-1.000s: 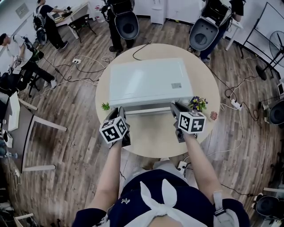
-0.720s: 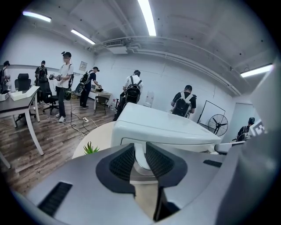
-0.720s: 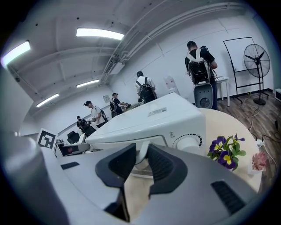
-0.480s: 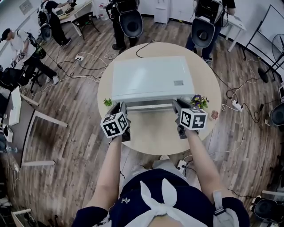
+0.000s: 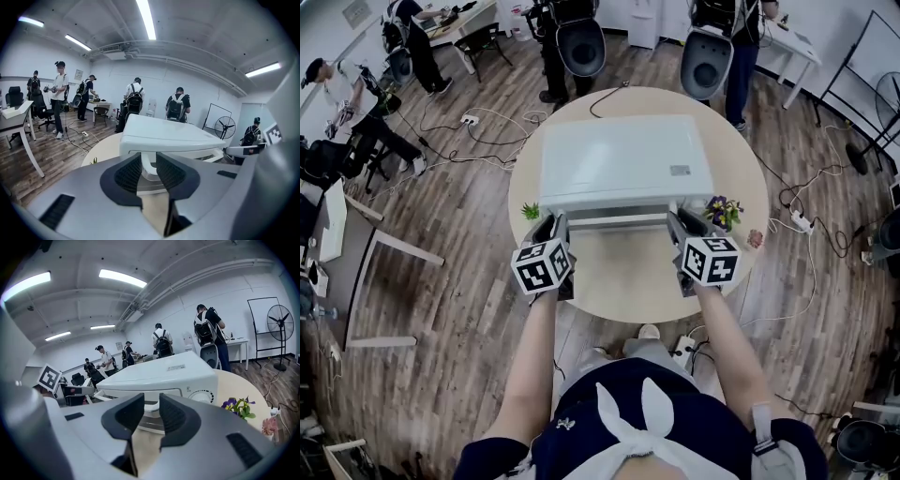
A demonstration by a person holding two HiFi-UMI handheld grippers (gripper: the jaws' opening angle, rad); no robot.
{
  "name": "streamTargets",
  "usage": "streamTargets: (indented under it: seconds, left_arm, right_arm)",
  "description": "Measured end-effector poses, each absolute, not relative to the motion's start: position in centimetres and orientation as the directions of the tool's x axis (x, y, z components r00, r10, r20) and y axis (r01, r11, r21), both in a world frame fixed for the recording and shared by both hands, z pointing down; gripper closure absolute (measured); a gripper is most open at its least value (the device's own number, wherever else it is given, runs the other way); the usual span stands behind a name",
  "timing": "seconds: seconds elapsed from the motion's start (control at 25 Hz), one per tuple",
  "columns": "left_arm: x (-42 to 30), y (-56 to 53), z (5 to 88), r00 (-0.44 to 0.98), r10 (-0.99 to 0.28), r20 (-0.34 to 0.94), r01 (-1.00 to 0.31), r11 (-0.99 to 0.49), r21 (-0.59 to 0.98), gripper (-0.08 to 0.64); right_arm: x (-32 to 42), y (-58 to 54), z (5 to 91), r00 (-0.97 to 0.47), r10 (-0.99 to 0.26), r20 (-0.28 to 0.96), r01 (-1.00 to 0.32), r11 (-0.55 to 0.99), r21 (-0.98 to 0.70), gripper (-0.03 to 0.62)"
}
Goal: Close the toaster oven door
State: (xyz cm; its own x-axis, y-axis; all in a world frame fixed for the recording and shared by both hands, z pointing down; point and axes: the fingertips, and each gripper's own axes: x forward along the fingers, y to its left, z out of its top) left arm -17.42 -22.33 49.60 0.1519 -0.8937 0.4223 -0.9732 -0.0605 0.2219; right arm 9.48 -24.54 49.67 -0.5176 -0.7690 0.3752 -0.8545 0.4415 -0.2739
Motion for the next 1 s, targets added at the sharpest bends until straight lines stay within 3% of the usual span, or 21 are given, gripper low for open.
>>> streamTargets:
  seconds: [0.32, 0.52, 1.0]
  left_arm:
    - [-14.4, -20.3, 48.1, 0.207, -0.903, 0.377, -0.976, -0.163, 0.146, 0.469]
    - [-12.6, -18.6, 46.8, 0.235, -0.913, 0.332, -0.971, -0.209, 0.114, 0.494]
    - [-9.6, -15.5, 47.1, 0.334, -0.889, 0.312, -0.94, -0.291, 0.178, 0.528]
  right_arm:
    - [8.3, -21.8, 48.6, -0.529, -0.784, 0.324, -0.848, 0.472, -0.242, 0.522]
    - [7.7, -20.3, 47.9, -0.515, -0.8, 0.307, -0.857, 0.477, -0.192, 0.585]
    - [6.0, -16.3, 49.1, -0.552, -0.762, 0.338, -0.833, 0.518, -0.192, 0.588]
